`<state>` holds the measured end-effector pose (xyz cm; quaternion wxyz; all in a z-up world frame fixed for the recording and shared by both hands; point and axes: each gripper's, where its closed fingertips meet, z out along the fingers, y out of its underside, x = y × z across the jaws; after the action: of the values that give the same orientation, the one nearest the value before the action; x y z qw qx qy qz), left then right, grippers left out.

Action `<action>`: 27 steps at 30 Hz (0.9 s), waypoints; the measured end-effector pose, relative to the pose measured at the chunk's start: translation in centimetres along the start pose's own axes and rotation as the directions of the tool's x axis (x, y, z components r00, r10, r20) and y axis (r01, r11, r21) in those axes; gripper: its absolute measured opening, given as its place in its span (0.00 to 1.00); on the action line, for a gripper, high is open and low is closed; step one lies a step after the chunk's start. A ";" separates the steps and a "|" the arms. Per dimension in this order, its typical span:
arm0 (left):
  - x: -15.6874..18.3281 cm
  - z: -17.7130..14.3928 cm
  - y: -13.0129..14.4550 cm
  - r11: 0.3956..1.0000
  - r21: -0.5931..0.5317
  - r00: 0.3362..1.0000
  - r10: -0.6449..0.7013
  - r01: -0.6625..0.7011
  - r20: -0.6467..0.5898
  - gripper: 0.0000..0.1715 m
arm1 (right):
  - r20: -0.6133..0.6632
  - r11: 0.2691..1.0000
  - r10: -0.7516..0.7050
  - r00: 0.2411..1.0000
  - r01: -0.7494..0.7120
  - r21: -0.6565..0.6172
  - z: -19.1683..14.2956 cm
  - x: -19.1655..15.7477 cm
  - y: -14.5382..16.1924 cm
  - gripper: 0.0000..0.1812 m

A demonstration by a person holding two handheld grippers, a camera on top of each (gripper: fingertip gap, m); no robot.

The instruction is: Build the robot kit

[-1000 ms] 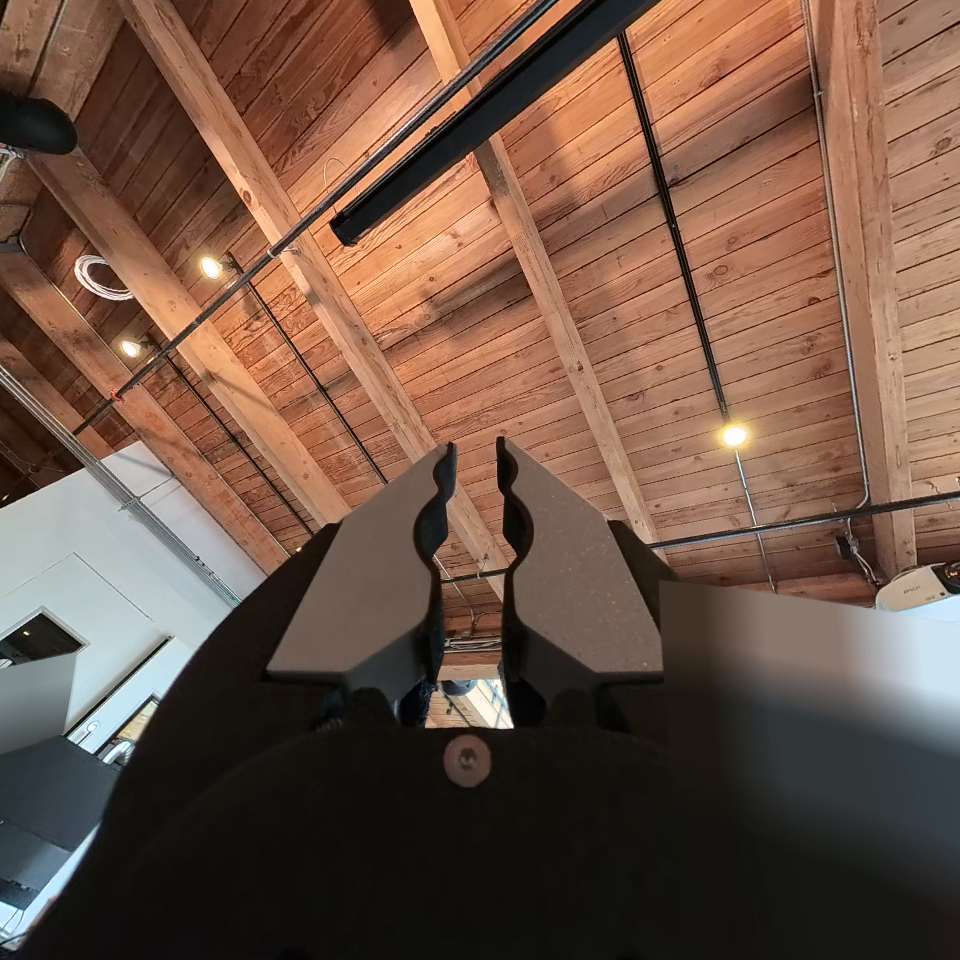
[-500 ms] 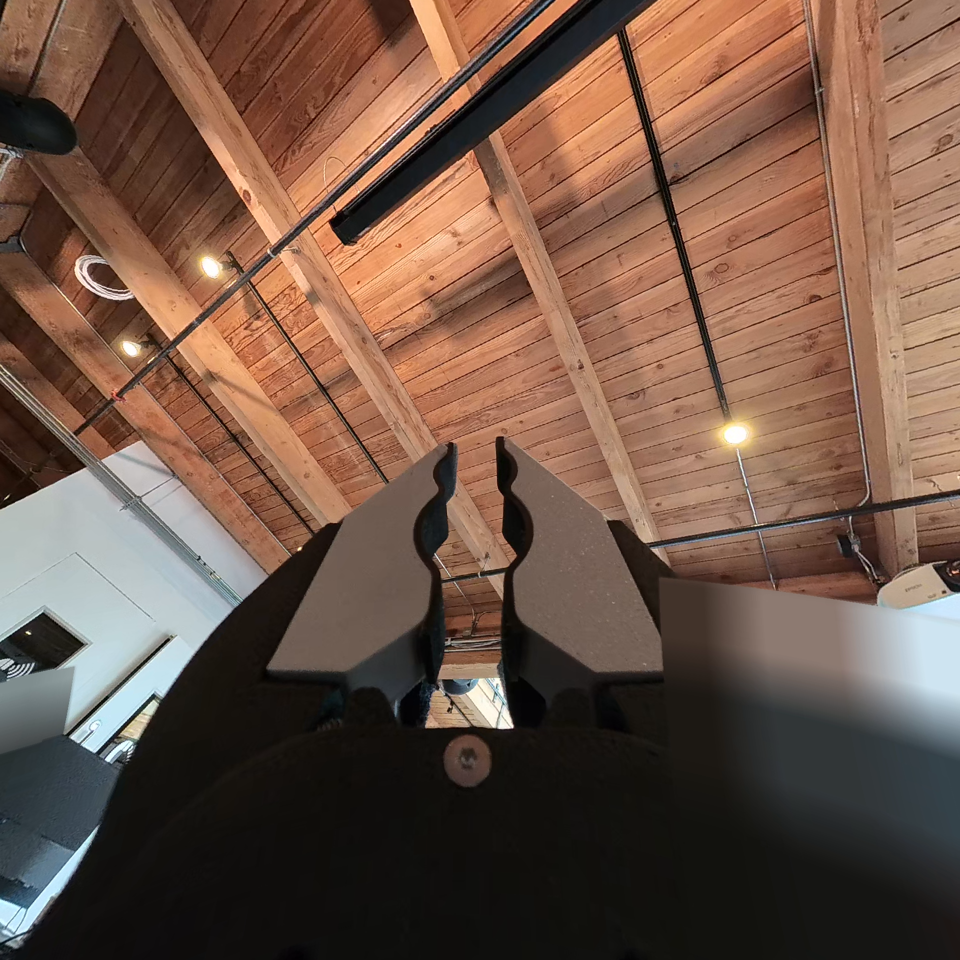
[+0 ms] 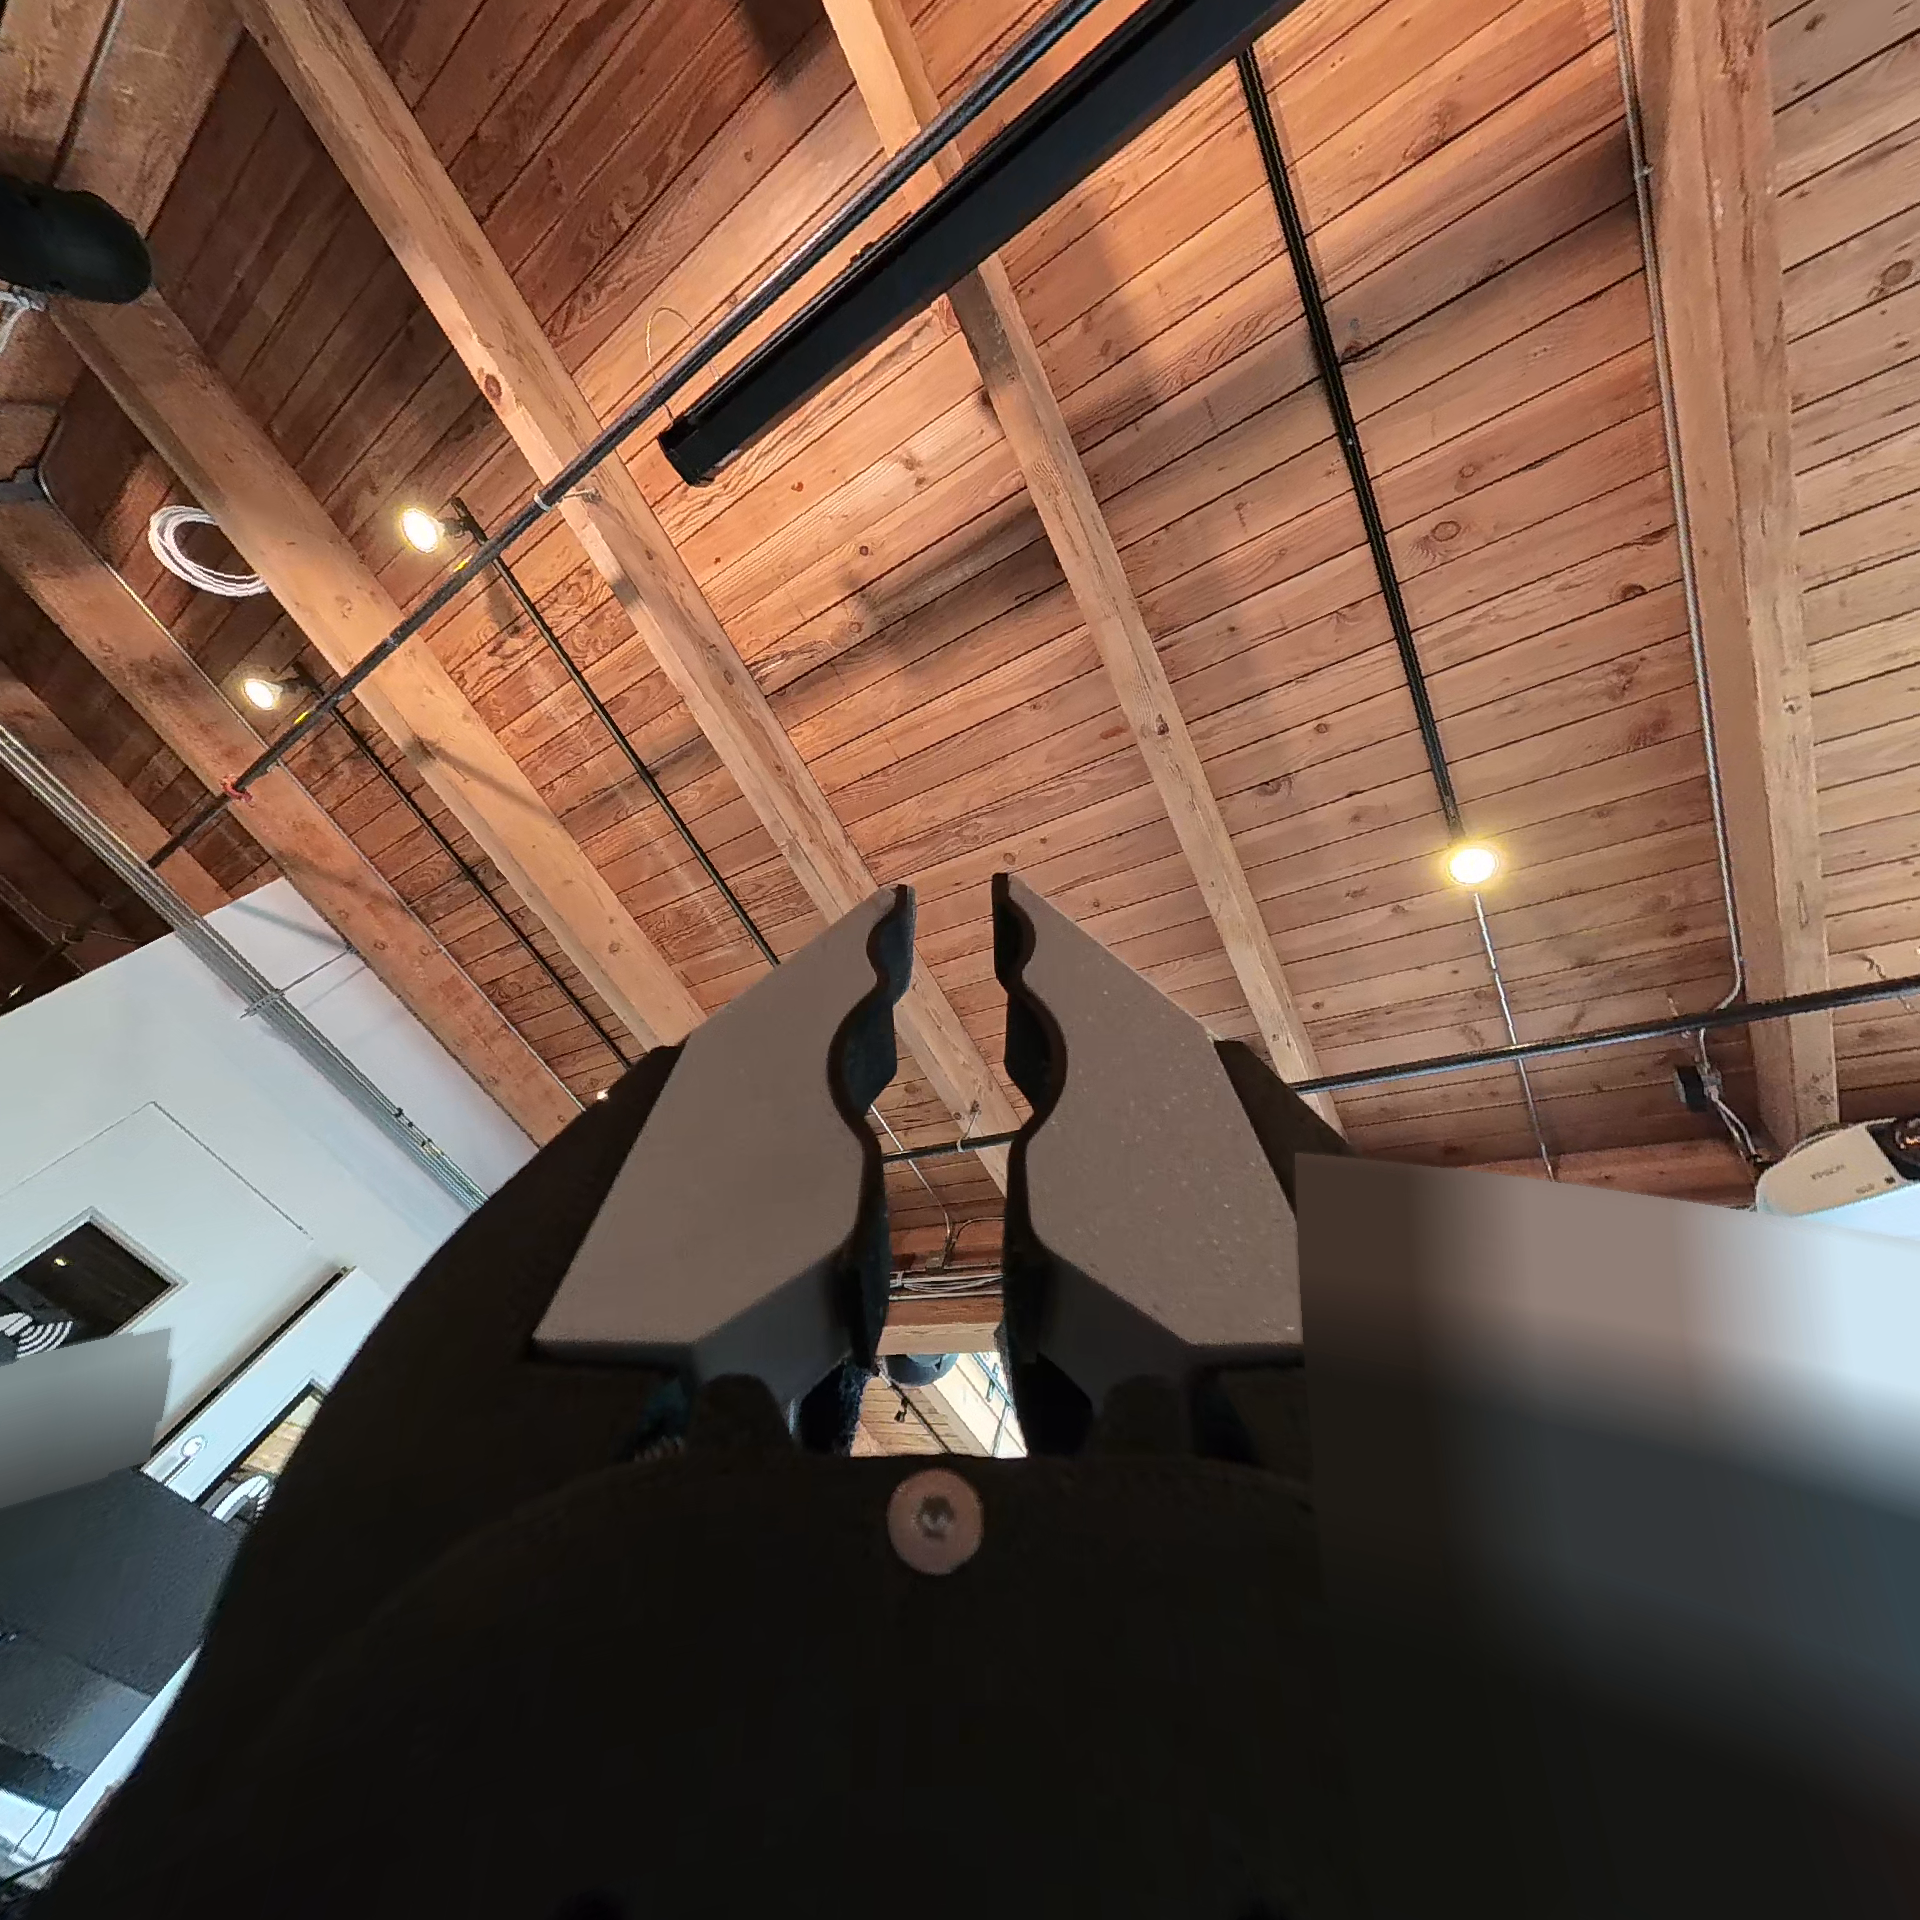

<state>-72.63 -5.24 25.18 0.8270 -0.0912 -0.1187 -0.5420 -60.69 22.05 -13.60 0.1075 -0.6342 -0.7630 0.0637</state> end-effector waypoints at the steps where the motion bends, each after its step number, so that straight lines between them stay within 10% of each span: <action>1: 0.0 0.0 0.0 1.000 0.000 1.000 0.000 0.000 0.000 0.07 | -0.004 0.999 -0.039 0.999 0.039 -0.025 0.6 -0.3 0.2 0.25; 6: 0.0 0.0 0.0 1.000 0.001 1.000 -0.001 0.001 0.000 0.07 | -0.084 0.980 -0.124 0.989 0.109 -0.165 2.6 0.7 1.8 0.19; 27: -0.1 -0.1 -0.4 1.000 0.010 1.000 -0.007 0.007 -0.001 0.07 | -0.178 0.987 0.147 0.973 -0.156 -0.041 -0.5 4.2 1.3 0.18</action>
<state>-72.97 -5.34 25.06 0.8256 -0.0866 -0.1215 -0.5441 -60.06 26.39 -13.02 0.1514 -0.6963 -0.7016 -0.0047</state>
